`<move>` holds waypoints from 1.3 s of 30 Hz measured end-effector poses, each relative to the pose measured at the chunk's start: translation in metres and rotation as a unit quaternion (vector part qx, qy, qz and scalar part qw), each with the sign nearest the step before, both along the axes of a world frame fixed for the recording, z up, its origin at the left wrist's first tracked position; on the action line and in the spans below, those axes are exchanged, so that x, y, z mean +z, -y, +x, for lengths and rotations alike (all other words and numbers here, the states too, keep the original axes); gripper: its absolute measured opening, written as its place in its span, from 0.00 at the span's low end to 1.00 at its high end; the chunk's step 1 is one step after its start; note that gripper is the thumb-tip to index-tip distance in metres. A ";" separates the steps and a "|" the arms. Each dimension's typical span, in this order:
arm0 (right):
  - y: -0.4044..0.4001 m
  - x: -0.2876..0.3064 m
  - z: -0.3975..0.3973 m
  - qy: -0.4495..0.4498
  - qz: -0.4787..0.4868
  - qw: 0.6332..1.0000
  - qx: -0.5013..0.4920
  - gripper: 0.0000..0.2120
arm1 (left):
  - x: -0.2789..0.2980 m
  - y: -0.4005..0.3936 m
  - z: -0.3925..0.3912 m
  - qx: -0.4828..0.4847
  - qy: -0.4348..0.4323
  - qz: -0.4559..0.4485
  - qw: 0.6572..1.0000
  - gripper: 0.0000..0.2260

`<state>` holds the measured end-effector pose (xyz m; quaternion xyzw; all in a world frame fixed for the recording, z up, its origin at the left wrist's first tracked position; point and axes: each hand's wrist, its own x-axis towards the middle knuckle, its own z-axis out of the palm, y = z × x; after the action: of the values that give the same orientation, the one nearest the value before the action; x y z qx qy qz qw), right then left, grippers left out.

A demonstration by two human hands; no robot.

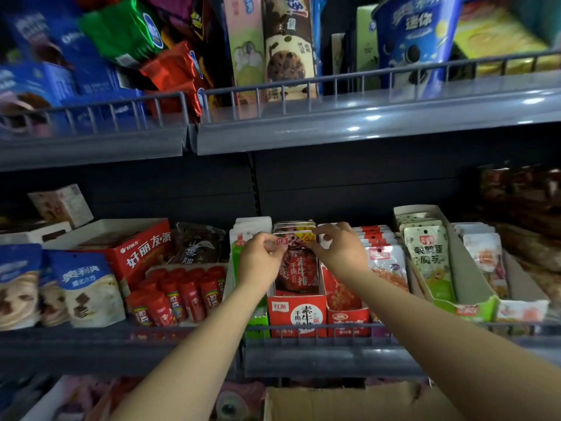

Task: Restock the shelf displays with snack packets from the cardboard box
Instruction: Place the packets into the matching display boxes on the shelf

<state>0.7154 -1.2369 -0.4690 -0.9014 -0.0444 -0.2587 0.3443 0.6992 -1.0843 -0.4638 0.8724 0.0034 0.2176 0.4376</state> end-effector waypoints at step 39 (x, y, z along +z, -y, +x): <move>0.106 -0.248 -0.196 -0.445 -0.018 0.889 0.108 0.16 | -0.273 0.070 -0.148 -0.107 -0.354 0.131 0.920 0.17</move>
<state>0.5193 -1.3431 -0.7174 -0.9176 0.0115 0.2092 0.3379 0.5516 -1.1545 -0.7364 0.9371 0.0357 -0.1551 0.3107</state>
